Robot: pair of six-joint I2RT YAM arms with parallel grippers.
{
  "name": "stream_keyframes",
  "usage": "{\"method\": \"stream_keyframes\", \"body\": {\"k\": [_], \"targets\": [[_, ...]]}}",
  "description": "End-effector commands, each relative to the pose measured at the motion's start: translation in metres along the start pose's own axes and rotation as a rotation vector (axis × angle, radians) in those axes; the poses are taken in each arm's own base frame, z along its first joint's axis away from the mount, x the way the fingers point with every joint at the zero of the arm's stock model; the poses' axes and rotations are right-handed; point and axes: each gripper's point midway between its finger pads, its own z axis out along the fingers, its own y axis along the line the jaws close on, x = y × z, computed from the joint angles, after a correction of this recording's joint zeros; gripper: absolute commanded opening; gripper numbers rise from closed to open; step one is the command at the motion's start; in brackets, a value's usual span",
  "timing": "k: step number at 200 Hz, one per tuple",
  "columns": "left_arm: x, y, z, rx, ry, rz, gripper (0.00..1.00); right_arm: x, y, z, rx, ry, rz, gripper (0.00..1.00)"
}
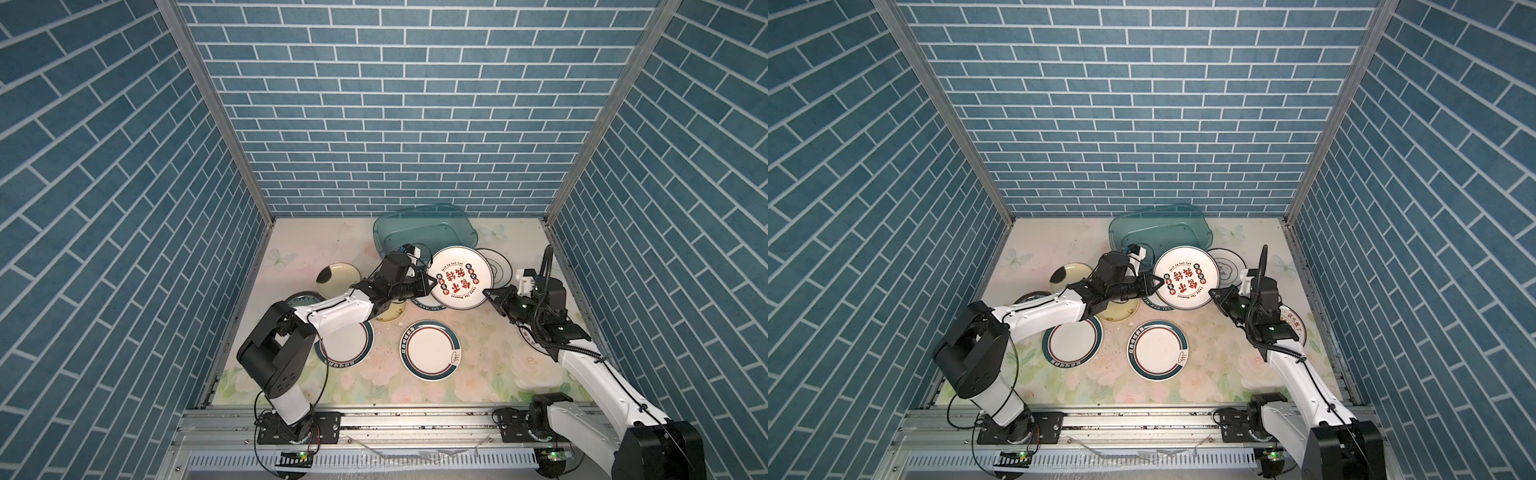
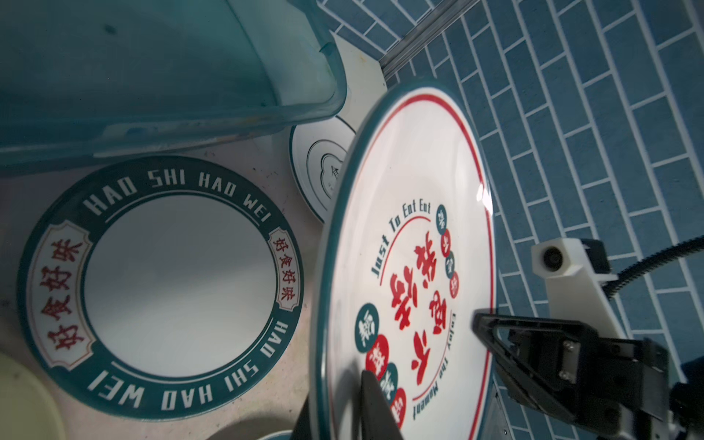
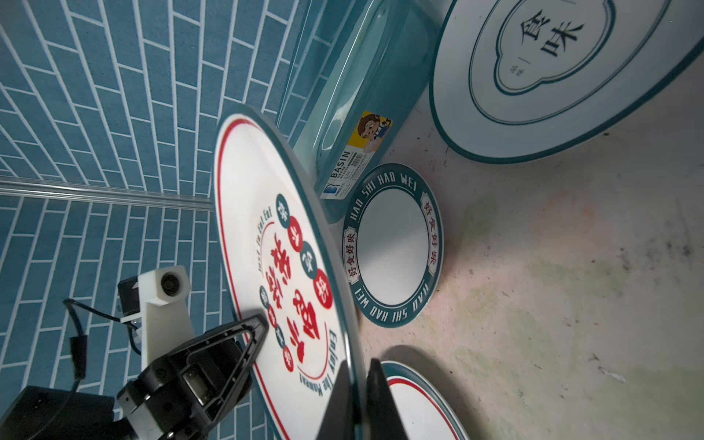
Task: Place the plates into the plastic bin on the countertop
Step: Place the plate in the plastic bin.
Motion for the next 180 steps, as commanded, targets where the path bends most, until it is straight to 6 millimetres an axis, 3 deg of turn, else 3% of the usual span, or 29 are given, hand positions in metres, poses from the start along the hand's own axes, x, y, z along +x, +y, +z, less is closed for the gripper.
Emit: {"method": "stream_keyframes", "body": {"k": [1, 18, 33, 42, 58, 76, 145, 180], "targets": [[0.001, 0.01, 0.006, -0.049, 0.02, 0.044, 0.03, -0.005, 0.023, -0.003, -0.081, -0.015, -0.026, 0.0], [-0.003, 0.01, 0.007, -0.055, 0.021, 0.046, 0.0, -0.006, 0.021, -0.003, -0.069, -0.015, -0.032, 0.0], [-0.009, 0.012, 0.007, -0.08, 0.022, 0.061, 0.0, -0.006, 0.02, -0.005, -0.048, -0.018, -0.053, 0.27], [-0.016, 0.013, 0.006, -0.098, 0.014, 0.07, 0.0, -0.007, 0.02, -0.009, -0.025, -0.021, -0.077, 0.38], [-0.036, 0.02, 0.002, -0.123, -0.024, 0.062, 0.0, -0.009, 0.017, -0.016, 0.032, -0.035, -0.12, 0.53], [-0.063, 0.026, -0.005, -0.139, -0.08, 0.045, 0.0, -0.011, 0.016, -0.024, 0.069, -0.052, -0.165, 0.62], [-0.157, 0.068, -0.03, -0.223, -0.276, -0.023, 0.0, -0.005, 0.001, -0.029, 0.126, -0.045, -0.186, 0.72], [-0.183, 0.123, -0.027, -0.36, -0.32, -0.063, 0.0, -0.004, -0.005, -0.034, 0.158, -0.057, -0.21, 0.73]]}}
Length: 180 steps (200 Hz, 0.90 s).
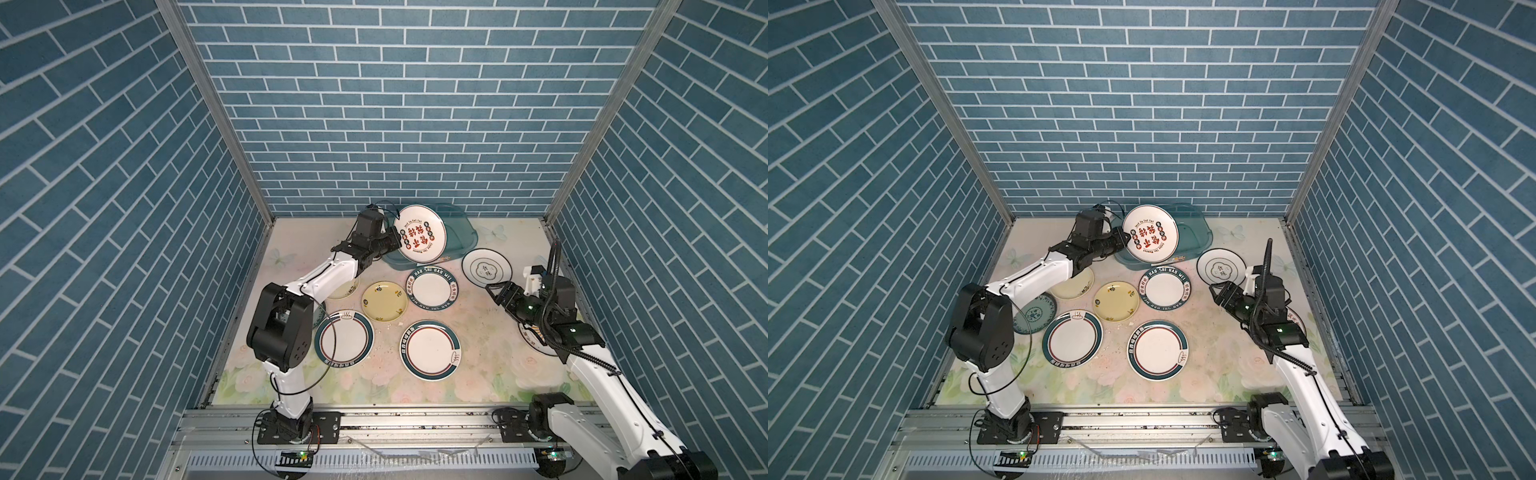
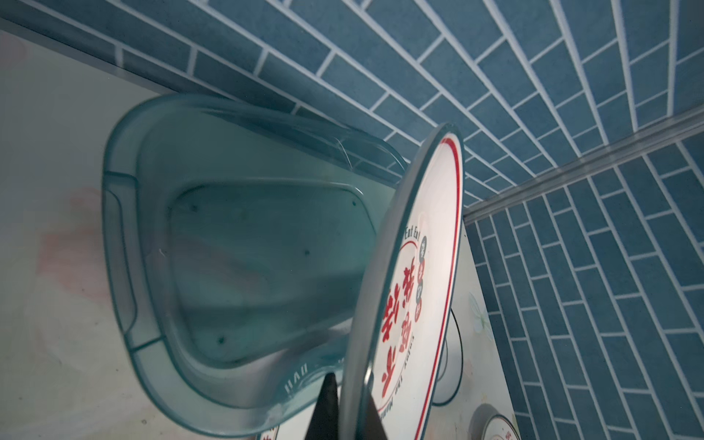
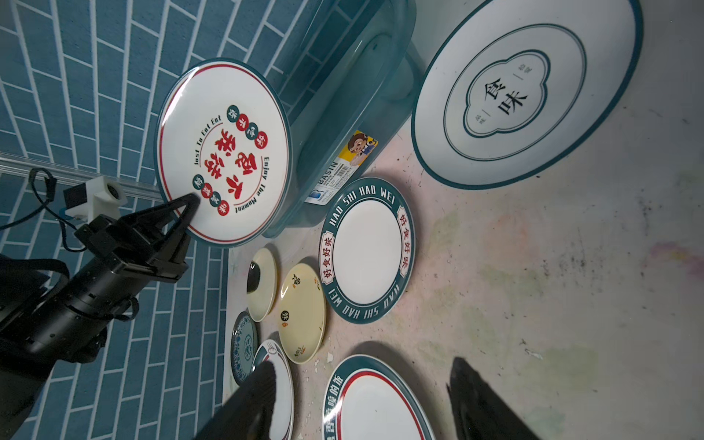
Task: Place the plates into the plastic bin on the countertop
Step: Place the plate in the plastic bin.
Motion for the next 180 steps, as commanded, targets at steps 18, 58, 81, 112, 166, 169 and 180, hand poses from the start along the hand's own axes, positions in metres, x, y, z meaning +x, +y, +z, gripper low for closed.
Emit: {"method": "stream_keyframes", "body": {"k": [18, 58, 81, 112, 166, 169, 180], "targets": [[-0.024, 0.053, 0.03, -0.13, -0.049, -0.036, 0.0, 0.006, -0.01, -0.007, 0.049, -0.001, -0.056, 0.75], [-0.022, 0.08, 0.056, -0.215, -0.01, -0.011, 0.0, 0.009, -0.016, -0.013, 0.084, -0.001, -0.079, 0.76], [-0.018, 0.082, 0.067, -0.217, 0.017, 0.017, 0.0, 0.011, -0.021, -0.015, 0.104, 0.0, -0.084, 0.76], [-0.015, 0.092, 0.072, -0.265, 0.045, 0.031, 0.19, 0.013, -0.025, -0.014, 0.121, 0.005, -0.077, 0.77], [-0.033, 0.076, 0.065, -0.242, 0.02, 0.106, 0.66, 0.014, -0.028, -0.016, 0.149, 0.019, -0.076, 0.82], [-0.034, 0.074, 0.064, -0.238, 0.021, 0.111, 0.71, 0.015, -0.029, -0.016, 0.155, 0.025, -0.075, 0.82], [-0.039, 0.065, 0.061, -0.212, 0.014, 0.13, 0.97, 0.016, -0.032, -0.016, 0.176, 0.039, -0.069, 0.82]]}}
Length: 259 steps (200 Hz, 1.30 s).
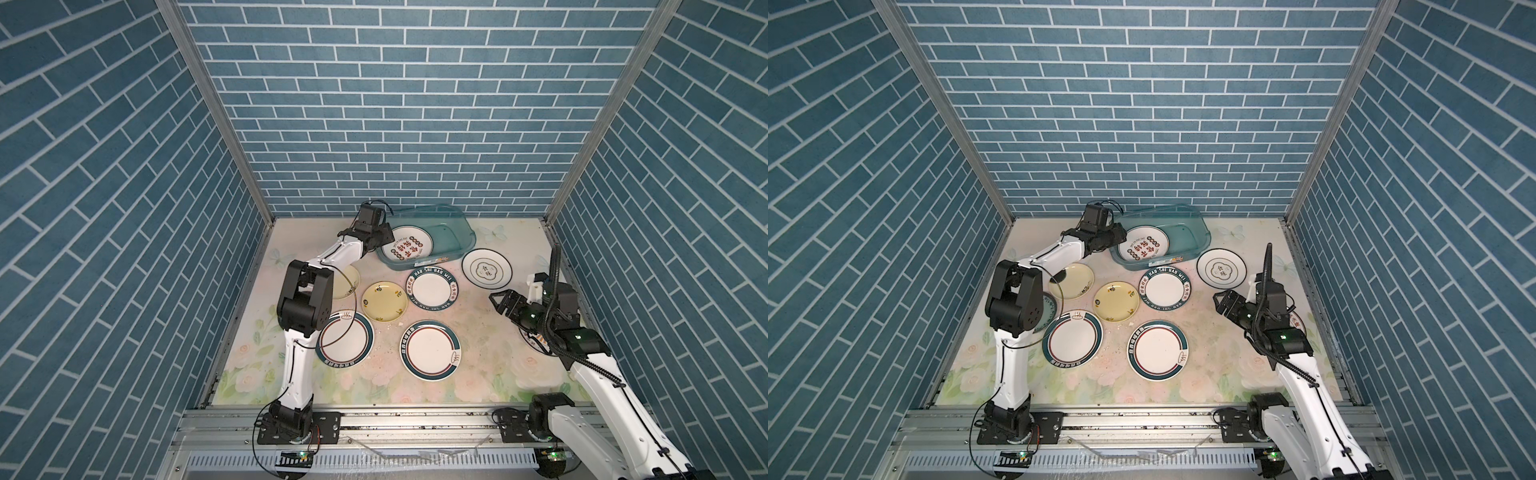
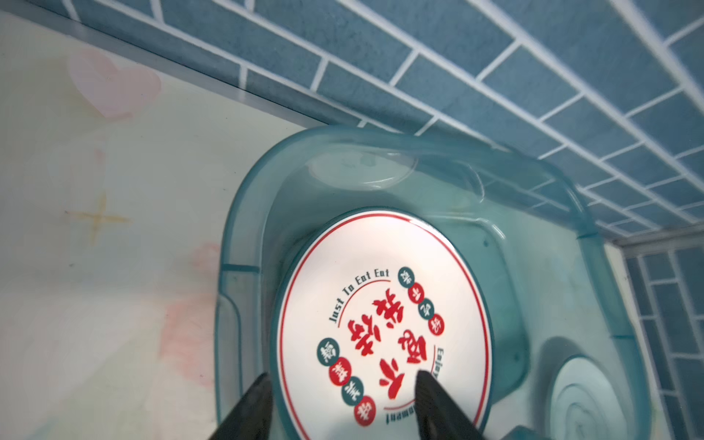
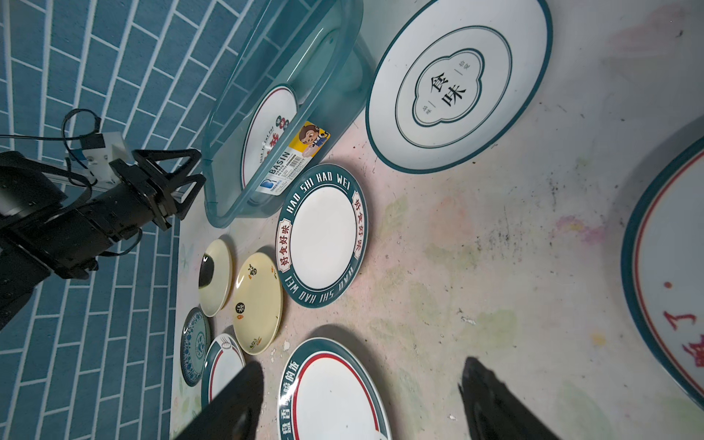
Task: Place the plates into the plastic bin on the countertop
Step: Place the plate in the plastic bin, then pick up the plate from the bottom-center of the table.
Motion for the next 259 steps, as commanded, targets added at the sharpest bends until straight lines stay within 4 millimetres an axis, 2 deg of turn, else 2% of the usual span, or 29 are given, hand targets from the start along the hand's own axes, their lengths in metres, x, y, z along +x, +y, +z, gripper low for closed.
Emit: {"method": "stream_keyframes", "body": {"k": [1, 48, 82, 109, 126, 148, 187, 228, 259], "targets": [[-0.019, -0.016, -0.015, 0.032, -0.03, 0.059, 0.98, 0.004, -0.007, -0.001, 0.054, 0.03, -0.015, 0.82], [-0.038, -0.04, -0.055, 0.075, -0.1, 0.129, 1.0, 0.008, -0.026, -0.004, 0.195, 0.097, -0.023, 0.84], [-0.046, -0.046, -0.099, 0.093, -0.168, 0.138, 0.99, 0.015, -0.015, 0.002, 0.124, 0.157, -0.009, 0.87], [-0.041, -0.035, -0.139, 0.066, -0.204, 0.137, 1.0, 0.024, -0.007, 0.006, 0.068, 0.213, 0.002, 0.93], [-0.031, -0.023, -0.164, 0.053, -0.231, 0.116, 1.0, 0.028, -0.002, 0.008, 0.033, 0.24, 0.005, 0.95], [-0.006, -0.003, -0.191, 0.041, -0.248, 0.099, 1.0, 0.033, 0.001, 0.01, 0.014, 0.265, 0.009, 0.95], [0.045, 0.037, -0.228, -0.01, -0.21, 0.094, 0.99, 0.047, 0.01, 0.016, -0.011, 0.311, -0.002, 0.94], [0.084, 0.05, -0.254, 0.024, -0.155, 0.09, 1.0, 0.07, 0.007, 0.027, -0.002, 0.352, -0.006, 0.92], [0.106, 0.05, -0.262, 0.083, -0.113, 0.078, 1.0, 0.088, 0.0, 0.039, -0.006, 0.366, 0.005, 0.89]]}}
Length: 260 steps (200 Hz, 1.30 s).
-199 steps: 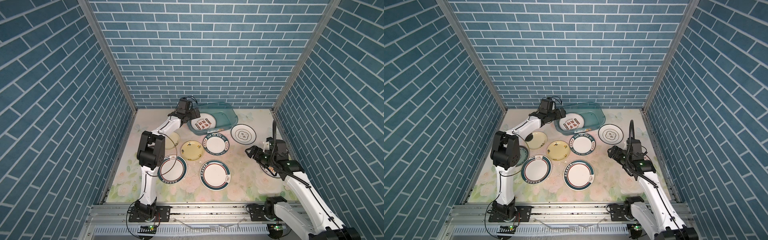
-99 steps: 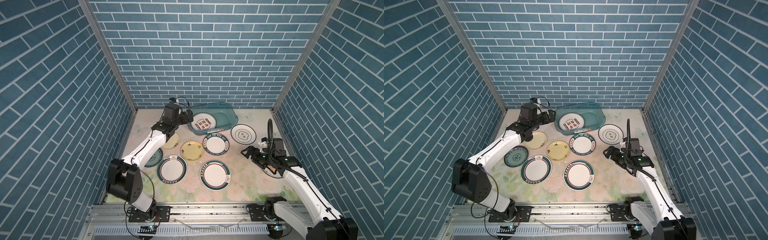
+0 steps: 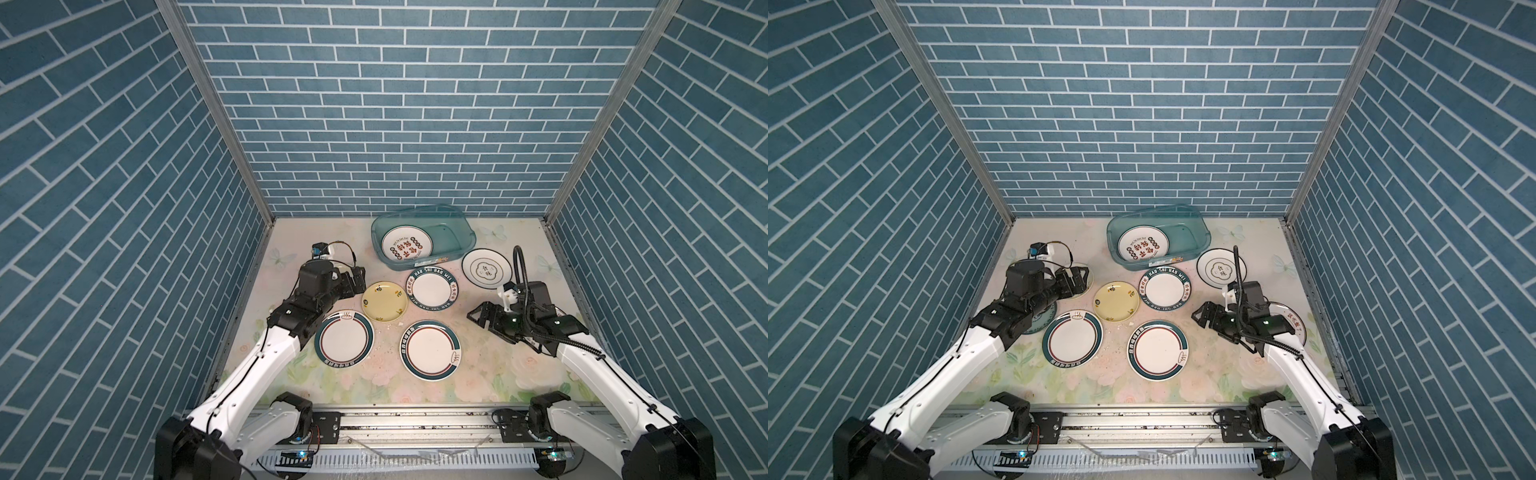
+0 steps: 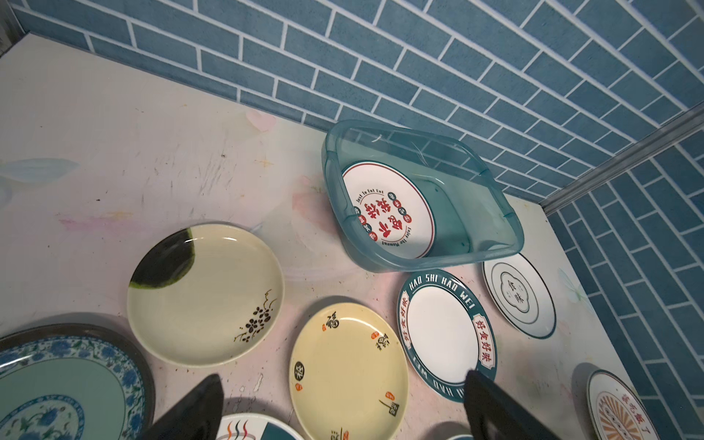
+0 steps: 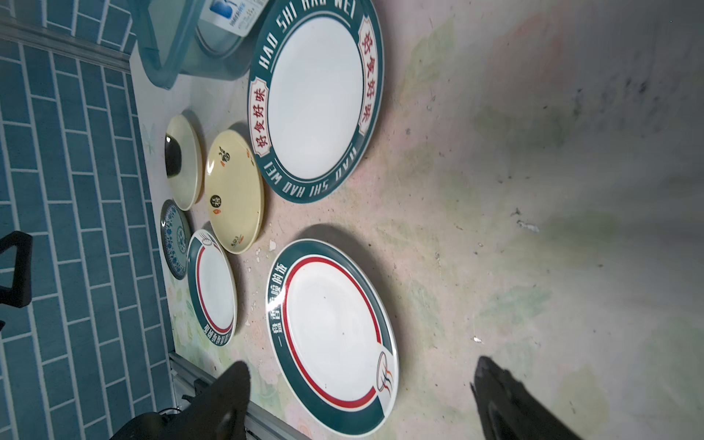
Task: Place the plates into the plastic bin on the countertop
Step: Pick up the plate from the bottom-center of the table.
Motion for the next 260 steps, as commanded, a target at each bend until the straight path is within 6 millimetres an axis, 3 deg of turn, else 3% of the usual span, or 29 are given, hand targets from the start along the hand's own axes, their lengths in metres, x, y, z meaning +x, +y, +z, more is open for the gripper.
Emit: {"method": "stream_keyframes", "body": {"k": [1, 38, 54, 58, 82, 194, 214, 243, 260], "targets": [[0.024, 0.0, -0.005, 0.037, 0.074, -0.013, 1.0, 0.004, -0.003, 0.012, -0.008, -0.006, 0.032, 0.89], [0.047, 0.006, -0.009, 0.038, 0.14, -0.015, 1.0, 0.014, -0.003, 0.024, -0.005, 0.013, 0.025, 0.85], [0.049, 0.002, -0.012, 0.062, 0.153, -0.027, 1.0, 0.017, -0.005, 0.027, 0.006, 0.012, 0.021, 0.85], [0.059, 0.005, -0.011, 0.06, 0.173, -0.03, 1.0, 0.018, -0.007, 0.028, 0.009, 0.013, 0.022, 0.85], [0.071, -0.001, -0.011, 0.126, 0.193, -0.031, 1.0, 0.023, -0.01, 0.035, -0.011, 0.013, 0.0, 0.83], [0.09, 0.007, -0.003, 0.159, 0.164, -0.039, 1.0, 0.058, -0.023, 0.059, -0.066, 0.058, 0.0, 0.76], [0.091, 0.007, -0.001, 0.164, 0.158, -0.063, 1.0, 0.058, -0.021, 0.062, -0.082, 0.053, 0.004, 0.7], [0.094, 0.005, 0.002, 0.181, 0.165, -0.096, 1.0, 0.06, -0.02, 0.07, -0.093, 0.064, 0.007, 0.48], [0.097, 0.004, 0.002, 0.193, 0.171, -0.115, 1.0, 0.063, -0.022, 0.076, -0.089, 0.075, 0.01, 0.4]]}}
